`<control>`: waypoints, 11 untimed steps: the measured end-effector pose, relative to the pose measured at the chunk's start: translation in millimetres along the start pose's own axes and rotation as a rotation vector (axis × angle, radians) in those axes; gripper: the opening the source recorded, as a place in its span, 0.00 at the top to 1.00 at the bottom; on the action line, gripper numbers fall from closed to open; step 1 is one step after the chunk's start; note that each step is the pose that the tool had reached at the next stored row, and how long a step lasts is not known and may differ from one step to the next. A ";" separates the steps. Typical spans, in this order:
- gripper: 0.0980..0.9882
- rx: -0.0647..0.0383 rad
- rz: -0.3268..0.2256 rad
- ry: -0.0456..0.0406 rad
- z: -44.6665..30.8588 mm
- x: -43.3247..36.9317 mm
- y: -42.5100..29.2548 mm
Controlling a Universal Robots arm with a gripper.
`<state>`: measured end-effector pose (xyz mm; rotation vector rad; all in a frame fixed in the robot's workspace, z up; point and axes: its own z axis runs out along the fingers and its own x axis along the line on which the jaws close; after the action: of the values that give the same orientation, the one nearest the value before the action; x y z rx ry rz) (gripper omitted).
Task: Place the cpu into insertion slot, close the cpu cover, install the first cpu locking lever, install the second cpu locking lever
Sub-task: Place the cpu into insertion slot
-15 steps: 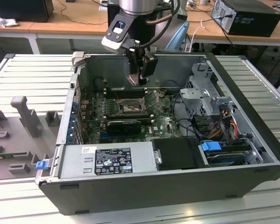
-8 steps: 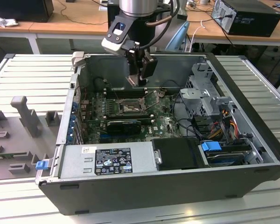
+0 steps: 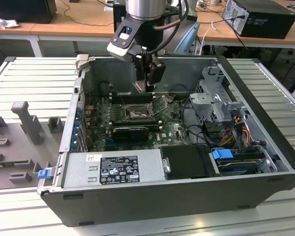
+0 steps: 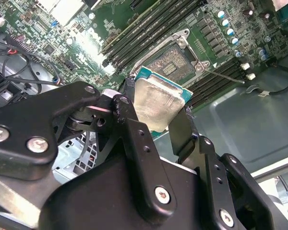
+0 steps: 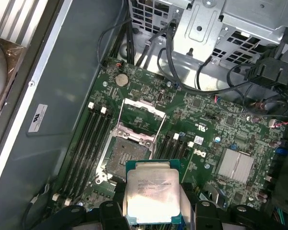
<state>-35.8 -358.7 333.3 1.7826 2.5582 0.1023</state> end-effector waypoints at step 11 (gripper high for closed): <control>0.52 0.012 0.001 0.0042 8.3 -0.2 -0.5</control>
<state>-35.8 -358.7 325.0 1.7890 2.5665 0.0915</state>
